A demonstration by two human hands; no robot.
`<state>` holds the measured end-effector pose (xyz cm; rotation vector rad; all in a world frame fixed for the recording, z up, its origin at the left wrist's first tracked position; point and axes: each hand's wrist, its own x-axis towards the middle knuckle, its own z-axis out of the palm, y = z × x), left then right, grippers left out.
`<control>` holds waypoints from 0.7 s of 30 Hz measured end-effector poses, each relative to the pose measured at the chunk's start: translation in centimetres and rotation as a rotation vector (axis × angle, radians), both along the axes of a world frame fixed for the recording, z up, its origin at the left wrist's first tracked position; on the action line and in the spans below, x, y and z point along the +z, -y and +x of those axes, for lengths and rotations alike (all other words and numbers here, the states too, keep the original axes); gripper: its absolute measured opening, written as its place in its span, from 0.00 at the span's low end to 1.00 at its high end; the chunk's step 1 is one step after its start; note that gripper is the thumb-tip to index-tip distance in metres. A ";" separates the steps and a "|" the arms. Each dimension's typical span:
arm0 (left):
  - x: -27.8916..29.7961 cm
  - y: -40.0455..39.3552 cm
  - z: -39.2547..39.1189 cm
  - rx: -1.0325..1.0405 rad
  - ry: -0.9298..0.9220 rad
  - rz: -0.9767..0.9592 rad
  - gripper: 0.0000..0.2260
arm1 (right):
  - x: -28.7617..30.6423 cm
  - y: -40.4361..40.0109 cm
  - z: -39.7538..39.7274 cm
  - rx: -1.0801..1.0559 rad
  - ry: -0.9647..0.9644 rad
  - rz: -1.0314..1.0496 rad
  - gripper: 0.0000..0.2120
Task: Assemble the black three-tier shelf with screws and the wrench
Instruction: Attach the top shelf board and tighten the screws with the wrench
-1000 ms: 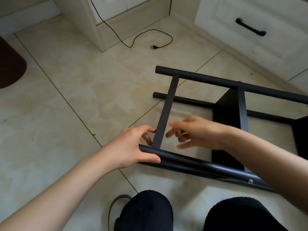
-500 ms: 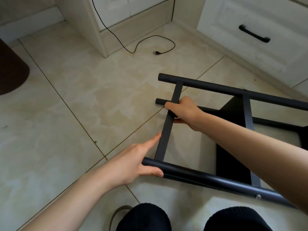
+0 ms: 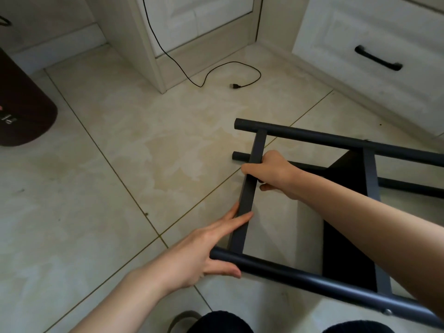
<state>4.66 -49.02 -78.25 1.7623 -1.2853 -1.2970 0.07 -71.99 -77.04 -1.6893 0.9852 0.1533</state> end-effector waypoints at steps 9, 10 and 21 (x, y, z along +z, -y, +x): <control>-0.1 -0.1 0.1 0.015 0.059 -0.033 0.44 | 0.2 0.2 0.9 0.118 -0.066 -0.064 0.09; 0.0 0.0 0.1 0.000 0.080 -0.040 0.44 | 0.3 0.2 0.9 0.143 -0.081 -0.079 0.10; 0.0 -0.2 0.2 -0.026 0.095 -0.019 0.42 | 4.4 6.6 1.1 0.416 -0.126 -0.990 0.13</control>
